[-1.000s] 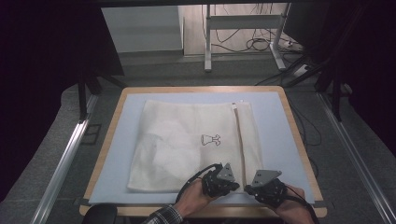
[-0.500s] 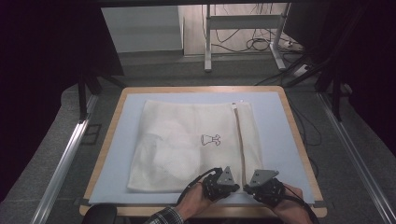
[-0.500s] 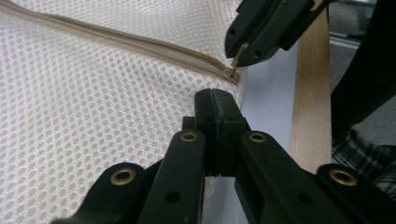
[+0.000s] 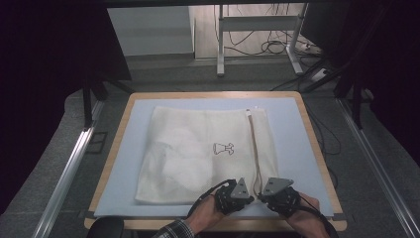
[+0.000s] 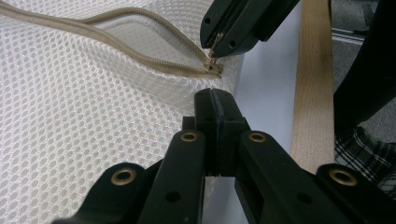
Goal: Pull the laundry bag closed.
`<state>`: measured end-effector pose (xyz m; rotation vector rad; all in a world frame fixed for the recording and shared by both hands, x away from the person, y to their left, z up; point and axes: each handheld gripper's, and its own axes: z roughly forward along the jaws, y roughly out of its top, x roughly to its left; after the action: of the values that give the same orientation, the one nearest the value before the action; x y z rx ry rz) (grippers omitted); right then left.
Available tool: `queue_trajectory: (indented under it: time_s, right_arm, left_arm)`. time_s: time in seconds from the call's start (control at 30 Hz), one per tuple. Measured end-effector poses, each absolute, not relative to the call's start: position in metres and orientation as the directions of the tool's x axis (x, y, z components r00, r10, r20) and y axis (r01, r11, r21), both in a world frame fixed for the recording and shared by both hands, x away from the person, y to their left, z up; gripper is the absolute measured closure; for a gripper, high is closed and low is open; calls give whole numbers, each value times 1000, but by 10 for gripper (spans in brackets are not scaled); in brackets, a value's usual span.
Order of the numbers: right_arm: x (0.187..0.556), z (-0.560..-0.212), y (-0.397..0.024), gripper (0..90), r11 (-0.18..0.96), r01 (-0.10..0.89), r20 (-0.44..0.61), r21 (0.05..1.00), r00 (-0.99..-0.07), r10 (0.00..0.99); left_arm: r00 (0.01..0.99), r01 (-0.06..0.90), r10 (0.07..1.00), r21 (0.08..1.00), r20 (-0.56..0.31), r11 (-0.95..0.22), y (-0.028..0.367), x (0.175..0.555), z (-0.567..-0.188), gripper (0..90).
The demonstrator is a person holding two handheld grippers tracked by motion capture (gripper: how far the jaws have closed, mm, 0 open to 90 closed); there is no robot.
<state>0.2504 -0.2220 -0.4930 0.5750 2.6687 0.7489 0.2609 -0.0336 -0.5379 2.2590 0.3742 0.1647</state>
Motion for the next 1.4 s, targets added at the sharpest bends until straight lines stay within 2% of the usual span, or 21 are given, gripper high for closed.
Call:
queue_trajectory:
  time_s: [0.2,0.33,0.43,0.57,1.07,1.27,1.4]
  right_arm:
    - [249,-491,-224,859,789,287,-161,544,-887,433]
    - [248,-490,-224,859,787,290,-147,544,-891,429]
    - [249,-491,-224,859,789,295,-144,539,-891,431]
    - [253,-492,-223,860,780,317,-129,540,-884,449]
    - [261,-491,-211,862,780,342,-171,524,-855,490]
    - [258,-488,-212,864,788,331,-174,518,-862,476]
    - [255,-487,-215,862,808,297,-157,509,-891,427]
  left_arm:
    - [950,224,312,758,-29,-612,-33,265,-537,899]
    - [948,235,314,764,-44,-601,-35,267,-538,868]
    - [952,222,304,759,-34,-612,-36,265,-538,900]
    - [956,173,291,740,32,-649,-36,262,-537,900]
    - [960,174,278,747,15,-642,-35,263,-537,900]
    - [963,166,268,742,19,-650,-33,264,-537,900]
    - [962,194,271,749,-21,-633,-32,267,-538,900]
